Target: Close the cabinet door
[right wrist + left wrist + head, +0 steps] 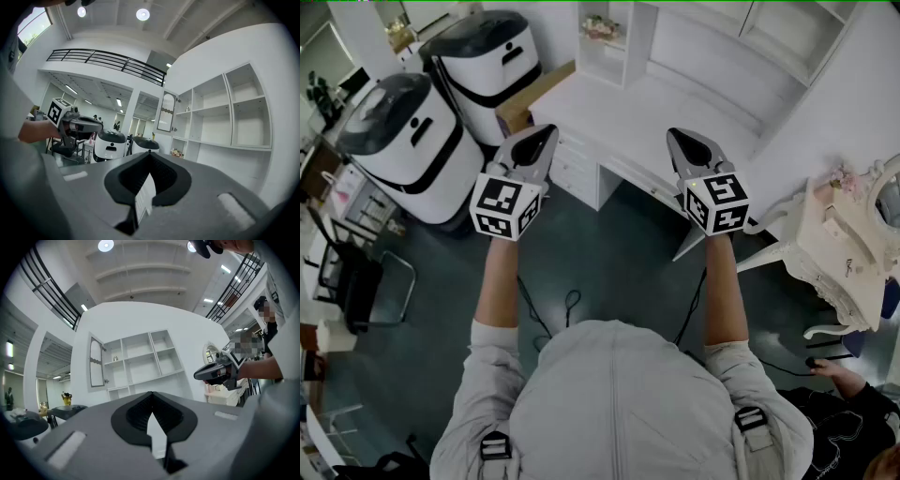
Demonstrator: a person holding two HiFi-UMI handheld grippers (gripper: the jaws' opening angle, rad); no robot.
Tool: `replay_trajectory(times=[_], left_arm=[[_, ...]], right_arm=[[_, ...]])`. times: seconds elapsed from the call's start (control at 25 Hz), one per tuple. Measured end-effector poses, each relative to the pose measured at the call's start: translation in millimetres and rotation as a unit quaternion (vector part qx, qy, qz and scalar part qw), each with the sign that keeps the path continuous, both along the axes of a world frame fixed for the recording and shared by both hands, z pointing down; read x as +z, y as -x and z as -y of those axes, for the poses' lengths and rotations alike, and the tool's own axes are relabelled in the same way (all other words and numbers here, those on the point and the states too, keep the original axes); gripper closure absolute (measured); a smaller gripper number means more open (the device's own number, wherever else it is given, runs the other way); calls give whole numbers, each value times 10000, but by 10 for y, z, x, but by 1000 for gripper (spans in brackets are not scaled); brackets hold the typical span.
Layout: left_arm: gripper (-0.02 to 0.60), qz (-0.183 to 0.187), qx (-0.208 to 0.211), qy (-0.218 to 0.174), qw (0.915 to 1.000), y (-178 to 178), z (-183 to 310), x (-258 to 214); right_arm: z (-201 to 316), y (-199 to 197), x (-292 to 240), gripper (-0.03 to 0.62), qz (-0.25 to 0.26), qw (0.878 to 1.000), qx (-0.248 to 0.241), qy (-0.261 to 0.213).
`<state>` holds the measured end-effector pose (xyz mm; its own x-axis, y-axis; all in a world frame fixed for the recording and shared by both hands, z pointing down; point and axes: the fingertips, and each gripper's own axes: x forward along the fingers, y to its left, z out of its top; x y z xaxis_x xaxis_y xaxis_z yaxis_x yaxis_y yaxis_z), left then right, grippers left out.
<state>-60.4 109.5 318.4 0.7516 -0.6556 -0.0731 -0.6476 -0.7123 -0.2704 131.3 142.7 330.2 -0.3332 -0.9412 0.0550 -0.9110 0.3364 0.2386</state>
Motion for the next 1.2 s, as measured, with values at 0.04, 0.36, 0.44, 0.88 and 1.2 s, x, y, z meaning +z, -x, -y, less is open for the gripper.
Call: replay_trajectory(times=[0.04,0.36,0.44,0.88,1.2], left_arm=[[563,11,-10,-1,10000,16,4,7],[563,103,10,-21,9999,180,46,28],[563,107,41,-27,9999,250,63,25],[563,111,220,59,9997,622,153,111],[563,77,186,140,9997,621,428,220]], right_arm=[[4,16,4,594,-12,10000,-6,7],[10,235,-30,592,130,9998,-121,-96],[19,313,-31,592,96,9999,-103,-90],[-7,633,-116,592,-6,9994,192,-293],[261,624,-83,592,38,9995,116,-298]])
